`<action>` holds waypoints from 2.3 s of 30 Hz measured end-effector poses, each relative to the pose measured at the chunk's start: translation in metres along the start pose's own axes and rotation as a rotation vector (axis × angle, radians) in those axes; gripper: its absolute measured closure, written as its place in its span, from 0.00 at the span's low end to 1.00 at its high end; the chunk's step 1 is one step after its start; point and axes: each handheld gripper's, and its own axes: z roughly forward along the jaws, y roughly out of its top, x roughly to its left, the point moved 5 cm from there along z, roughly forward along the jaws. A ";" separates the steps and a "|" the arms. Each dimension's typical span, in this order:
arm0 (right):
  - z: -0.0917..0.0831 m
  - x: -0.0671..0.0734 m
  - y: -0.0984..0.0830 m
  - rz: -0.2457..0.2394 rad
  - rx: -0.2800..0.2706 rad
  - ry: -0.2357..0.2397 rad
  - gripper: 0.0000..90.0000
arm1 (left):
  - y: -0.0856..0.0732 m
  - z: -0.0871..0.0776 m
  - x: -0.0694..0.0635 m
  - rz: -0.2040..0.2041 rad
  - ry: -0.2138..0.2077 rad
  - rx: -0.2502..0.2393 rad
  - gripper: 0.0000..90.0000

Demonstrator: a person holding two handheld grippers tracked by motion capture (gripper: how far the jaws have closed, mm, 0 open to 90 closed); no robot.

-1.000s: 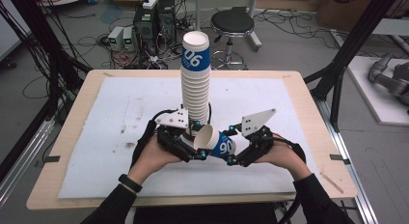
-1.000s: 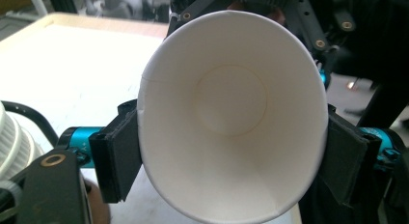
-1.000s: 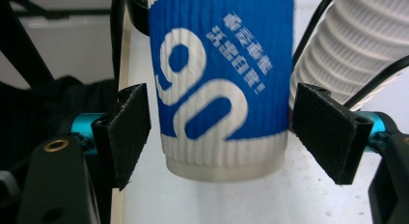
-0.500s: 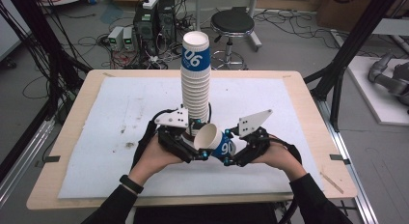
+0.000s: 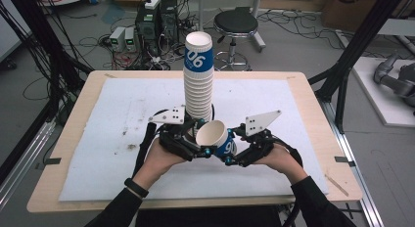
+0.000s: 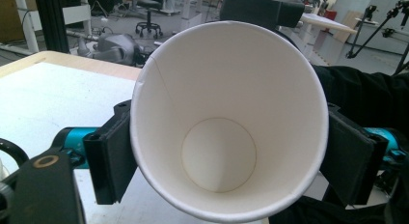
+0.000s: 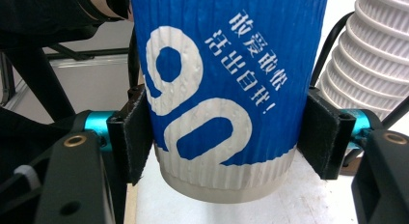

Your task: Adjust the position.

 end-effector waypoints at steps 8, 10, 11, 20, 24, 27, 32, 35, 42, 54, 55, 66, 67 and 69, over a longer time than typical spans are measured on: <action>0.001 0.000 -0.001 0.013 0.013 -0.011 0.27 | 0.000 0.000 -0.002 0.032 0.021 0.049 0.22; 0.001 0.000 0.000 0.014 0.018 -0.017 0.25 | 0.001 0.001 -0.003 0.052 0.038 0.079 0.23; 0.000 0.001 0.000 0.008 0.023 -0.020 0.25 | 0.001 0.001 -0.003 0.069 0.046 0.102 0.23; 0.016 0.004 -0.004 -0.009 0.076 -0.023 0.31 | 0.005 0.001 -0.007 0.094 0.050 0.124 0.23; 0.019 0.005 -0.003 -0.013 0.054 -0.012 0.34 | 0.007 0.002 -0.009 0.094 0.050 0.095 0.22; 0.019 0.006 -0.002 -0.004 0.016 -0.003 0.33 | 0.008 0.003 -0.010 0.079 0.045 0.048 0.18; 0.017 0.008 0.002 0.017 -0.060 0.013 0.33 | 0.008 0.004 -0.010 0.039 0.021 -0.014 0.16; 0.015 0.008 0.004 0.024 -0.091 0.017 0.33 | 0.008 0.005 -0.009 0.024 0.013 -0.048 0.16; 0.018 0.009 0.004 0.031 -0.110 0.016 0.33 | 0.010 0.003 -0.010 0.016 0.000 -0.088 0.18; 0.019 0.009 0.004 0.039 -0.126 0.017 0.33 | 0.010 0.002 -0.010 0.021 0.003 -0.085 0.23; 0.020 0.009 0.004 0.035 -0.124 0.015 0.33 | 0.010 0.002 -0.010 0.027 0.004 -0.081 0.23; 0.020 0.009 0.004 0.053 -0.134 0.017 0.25 | 0.009 0.002 -0.009 0.042 0.028 -0.047 0.24; 0.020 0.008 0.005 0.063 -0.148 0.013 0.24 | 0.009 0.002 -0.009 0.041 0.030 -0.047 0.24; 0.018 0.007 0.006 0.079 -0.168 0.020 0.23 | 0.009 0.001 -0.008 0.042 0.034 -0.049 0.24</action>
